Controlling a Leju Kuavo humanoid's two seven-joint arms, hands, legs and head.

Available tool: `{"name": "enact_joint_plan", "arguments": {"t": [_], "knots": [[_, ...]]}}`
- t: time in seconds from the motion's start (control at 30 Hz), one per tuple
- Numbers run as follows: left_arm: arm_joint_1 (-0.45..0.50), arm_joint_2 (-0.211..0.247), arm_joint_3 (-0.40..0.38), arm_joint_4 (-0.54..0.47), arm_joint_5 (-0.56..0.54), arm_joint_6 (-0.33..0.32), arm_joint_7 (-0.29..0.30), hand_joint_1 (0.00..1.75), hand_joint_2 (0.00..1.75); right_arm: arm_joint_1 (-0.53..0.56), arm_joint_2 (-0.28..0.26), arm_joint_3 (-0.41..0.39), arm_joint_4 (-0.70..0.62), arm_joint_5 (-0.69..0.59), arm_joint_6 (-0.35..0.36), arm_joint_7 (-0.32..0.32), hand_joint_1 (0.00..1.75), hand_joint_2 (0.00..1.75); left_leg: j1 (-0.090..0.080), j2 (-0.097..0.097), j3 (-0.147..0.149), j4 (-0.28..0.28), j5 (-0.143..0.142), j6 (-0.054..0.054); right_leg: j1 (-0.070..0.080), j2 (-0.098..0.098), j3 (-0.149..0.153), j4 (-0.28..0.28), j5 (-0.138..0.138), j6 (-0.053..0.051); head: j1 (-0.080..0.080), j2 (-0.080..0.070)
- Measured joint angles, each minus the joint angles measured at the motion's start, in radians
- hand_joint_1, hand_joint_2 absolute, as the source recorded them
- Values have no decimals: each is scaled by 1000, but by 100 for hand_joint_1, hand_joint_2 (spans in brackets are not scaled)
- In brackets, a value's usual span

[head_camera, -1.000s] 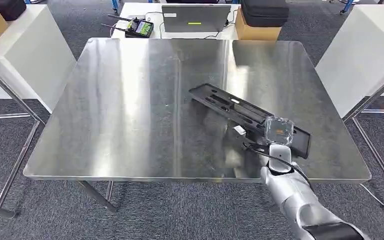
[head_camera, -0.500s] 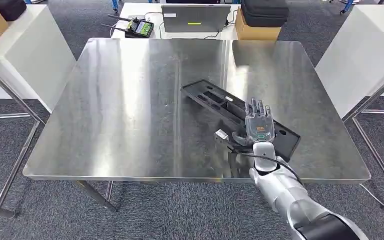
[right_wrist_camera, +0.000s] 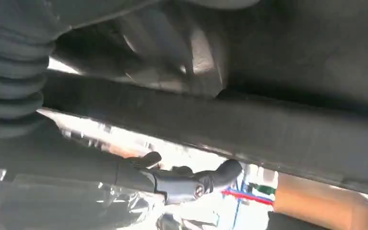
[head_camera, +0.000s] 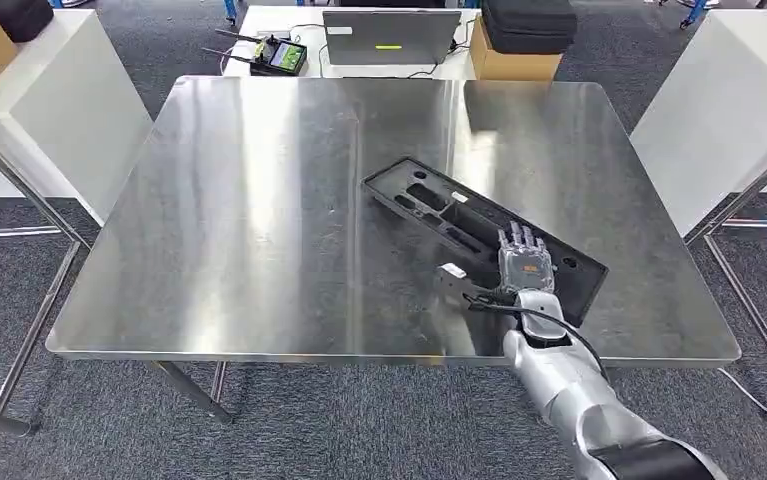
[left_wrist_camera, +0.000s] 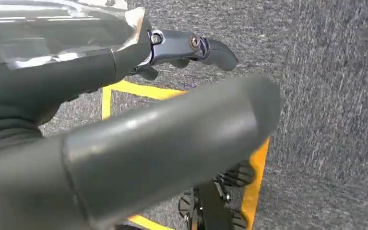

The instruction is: Take the parts from the cabinet and place them on the table.

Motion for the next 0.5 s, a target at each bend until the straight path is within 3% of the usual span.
{"name": "enact_joint_plan", "arguments": {"t": [0.13, 0.27, 0.5], "knots": [[0, 0, 11, 0, -2, -3, 1, 0, 0, 42, 5, -66, -57, -22, -44, -51, 0, 175, 0, -1, 0, 0, 0, 0, 0, 0, 0, 0, 0, 0, 0, 0], [0, -1, 28, 0, -19, -8, 5, 0, 0, 115, 27, -132, -196, -106, -72, -150, 0, 175, 0, 0, -1, 0, 0, 0, 0, 0, 0, 0, 0, 0, 0, 0], [0, -2, 45, 0, -29, -7, 6, 0, 0, 173, 49, -139, -332, -110, -99, -174, 0, 175, 0, 0, 0, 0, 0, 0, 0, 0, -1, 0, 0, 0, 0, 0]]}}
